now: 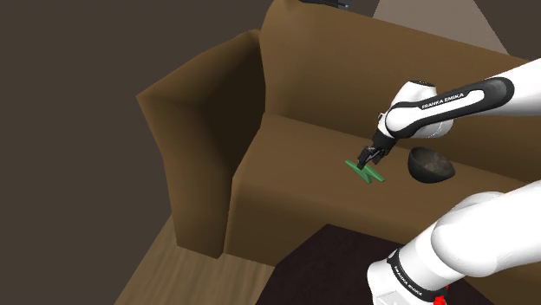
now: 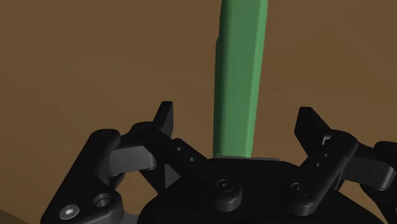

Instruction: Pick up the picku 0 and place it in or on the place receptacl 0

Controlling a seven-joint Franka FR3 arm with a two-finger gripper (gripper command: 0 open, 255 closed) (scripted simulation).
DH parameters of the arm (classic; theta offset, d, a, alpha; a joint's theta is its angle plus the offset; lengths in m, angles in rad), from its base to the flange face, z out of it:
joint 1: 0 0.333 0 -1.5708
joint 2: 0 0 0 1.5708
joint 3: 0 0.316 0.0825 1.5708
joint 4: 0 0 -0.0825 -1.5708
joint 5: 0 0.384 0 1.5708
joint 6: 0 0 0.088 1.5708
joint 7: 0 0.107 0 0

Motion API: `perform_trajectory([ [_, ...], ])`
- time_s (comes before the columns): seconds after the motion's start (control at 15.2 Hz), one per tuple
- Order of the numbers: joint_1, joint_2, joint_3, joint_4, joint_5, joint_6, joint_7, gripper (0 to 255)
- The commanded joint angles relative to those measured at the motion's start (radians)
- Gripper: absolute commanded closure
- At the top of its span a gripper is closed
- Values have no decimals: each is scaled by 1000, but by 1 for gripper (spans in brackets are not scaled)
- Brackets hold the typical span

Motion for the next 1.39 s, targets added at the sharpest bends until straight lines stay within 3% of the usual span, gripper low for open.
perform_trajectory([
  [0.0, 7, 33, -8, -11, 6, 41, -1, 0],
  [0.2, 21, 93, -25, -23, 26, 111, -17, 0],
  [0.73, 21, 93, -25, -23, 26, 111, -17, 0],
  [0.79, 21, 93, -25, -23, 26, 111, -17, 255],
  [1.32, 21, 93, -25, -23, 26, 111, -17, 255],
])
